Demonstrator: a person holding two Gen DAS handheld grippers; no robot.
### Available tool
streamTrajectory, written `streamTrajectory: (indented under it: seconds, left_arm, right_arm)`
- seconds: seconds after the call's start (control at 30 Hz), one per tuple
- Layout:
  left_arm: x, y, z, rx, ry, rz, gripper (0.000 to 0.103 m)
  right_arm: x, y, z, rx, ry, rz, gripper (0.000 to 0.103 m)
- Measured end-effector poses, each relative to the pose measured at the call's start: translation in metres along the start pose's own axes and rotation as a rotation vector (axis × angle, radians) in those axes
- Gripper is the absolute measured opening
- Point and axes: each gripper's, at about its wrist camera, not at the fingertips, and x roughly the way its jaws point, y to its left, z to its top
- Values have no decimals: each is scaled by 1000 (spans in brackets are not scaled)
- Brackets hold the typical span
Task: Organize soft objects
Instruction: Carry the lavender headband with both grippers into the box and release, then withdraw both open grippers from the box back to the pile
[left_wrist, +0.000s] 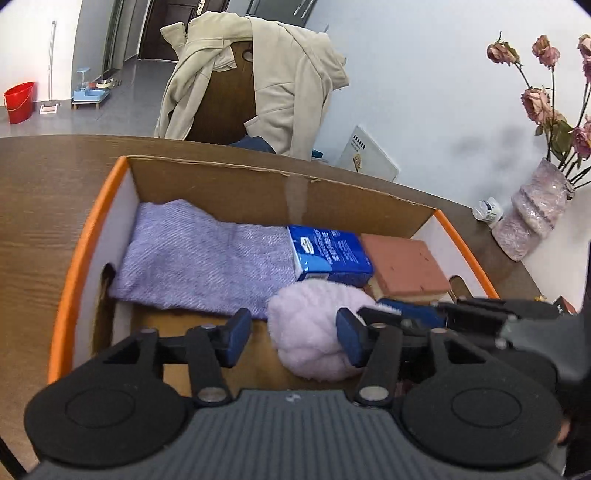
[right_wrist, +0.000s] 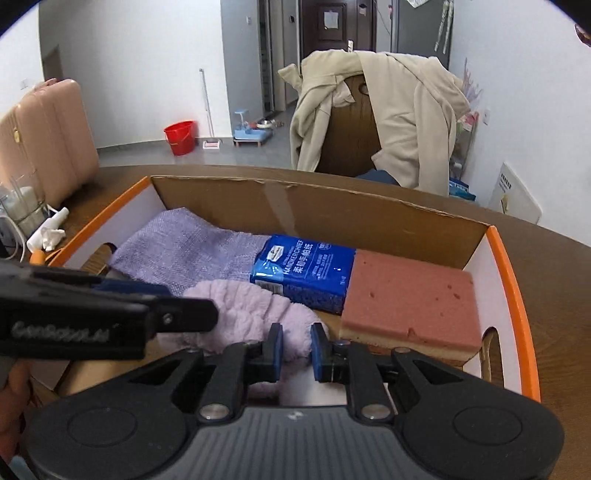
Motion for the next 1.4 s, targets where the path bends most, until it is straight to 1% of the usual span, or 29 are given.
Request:
streamTrajectory:
  seconds: [0.07, 0.1, 0.17, 0.2, 0.3, 0.4, 0.5, 0.6, 0.7, 0.8, 0.83, 0.87, 0.93, 1.0, 1.13, 1.2, 1.27, 1.33, 1.4]
  left_arm:
    - [-19, 2, -2, 2, -33, 13, 55]
    - [-27, 2, -1, 9, -46, 15, 58]
    - [-55, 1, 0, 33, -85, 23, 60]
    - [-69, -1, 0, 46, -109, 33, 62]
    - [-118, -10, -5, 80, -185, 54, 69]
    - [-169, -19, -19, 115, -263, 59, 74]
    - [-217, -27, -46, 154, -352, 80, 83]
    - [-253, -32, -79, 190, -413, 124, 83]
    - [-282, -33, -117, 183, -453, 142, 85]
    - [-304, -35, -159, 193, -480, 138, 88]
    - [-309, -36, -171, 196, -484, 136, 89]
    - [-315, -36, -184, 199, -486, 130, 90]
    - [-324, -35, -212, 198, -494, 117, 94]
    - [-329, -34, -239, 183, -496, 117, 95]
    - [-332, -31, -286, 129, -477, 134, 96]
    - [-331, -24, -305, 95, -442, 118, 96]
    - [-329, -20, -319, 88, -409, 113, 96]
    - [-326, -17, -326, 88, -387, 123, 96]
    - [-324, -16, -327, 88, -381, 126, 96]
  right_arm:
    - [-8, -3, 3, 32, -16, 3, 18]
    - [-16, -5, 5, 41, -30, 3, 19]
    - [-39, -6, 9, 63, -79, 4, 20]
    - [-53, -6, 11, 66, -103, 4, 21]
    - [-104, -4, 14, 61, -189, 3, 30]
    - [-161, 1, 6, 39, -271, 10, 36]
    - [-220, 8, -17, 22, -384, 33, 40]
    - [-263, 18, -46, 1, -466, 29, 45]
    - [-292, 29, -79, -7, -506, 37, 47]
    - [-314, 44, -121, -18, -560, 43, 48]
    - [-319, 50, -137, -28, -578, 38, 50]
    - [-324, 54, -151, -27, -589, 30, 53]
    - [-330, 65, -184, -36, -592, 21, 54]
    - [-330, 75, -215, -54, -588, 16, 54]
    - [-323, 88, -266, -26, -538, 35, 55]
    - [-320, 92, -282, -48, -510, 16, 55]
    - [-318, 96, -293, -40, -481, -19, 55]
    - [-317, 100, -302, -30, -466, -18, 55]
    - [-315, 104, -308, -36, -455, -11, 55]
